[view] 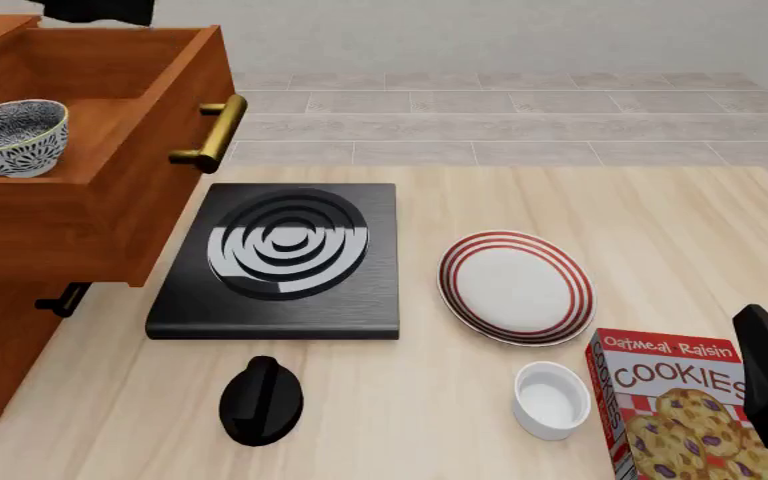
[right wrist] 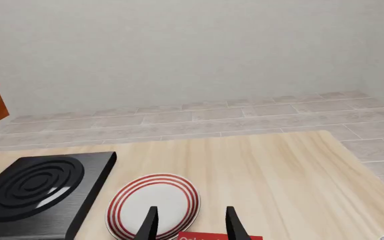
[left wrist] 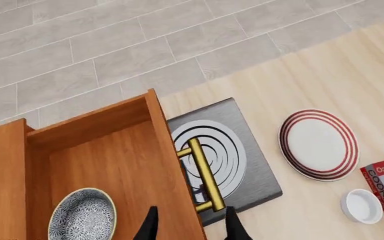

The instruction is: Pick the akita bowl in the top layer of the wooden cabinet and place it on the plate.

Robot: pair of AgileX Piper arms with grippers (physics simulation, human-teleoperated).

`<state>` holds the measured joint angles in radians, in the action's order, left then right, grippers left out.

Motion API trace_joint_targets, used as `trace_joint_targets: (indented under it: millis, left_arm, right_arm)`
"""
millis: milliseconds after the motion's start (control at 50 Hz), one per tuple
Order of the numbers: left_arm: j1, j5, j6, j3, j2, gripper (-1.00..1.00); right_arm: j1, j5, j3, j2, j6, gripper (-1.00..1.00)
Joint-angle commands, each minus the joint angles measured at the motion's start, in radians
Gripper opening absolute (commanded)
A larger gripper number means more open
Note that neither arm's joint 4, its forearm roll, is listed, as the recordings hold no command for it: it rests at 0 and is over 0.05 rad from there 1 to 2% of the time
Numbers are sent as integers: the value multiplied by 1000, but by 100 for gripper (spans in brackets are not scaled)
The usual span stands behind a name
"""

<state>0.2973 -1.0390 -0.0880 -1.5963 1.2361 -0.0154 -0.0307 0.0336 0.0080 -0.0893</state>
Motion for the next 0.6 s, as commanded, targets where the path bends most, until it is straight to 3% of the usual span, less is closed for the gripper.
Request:
trace_joint_targets:
  millis: [20,280,600]
  left_arm:
    - [-44,-13,-26,-47,15,100]
    - [-133,-14,-50,-80,40,100]
    - [-237,-15,-82,-60,51,100]
  right_arm:
    - [-1,0,0,0,1,100]
    - [-3,-3,1,-3,2,100]
    - [-6,-5,2,-3,2,100]
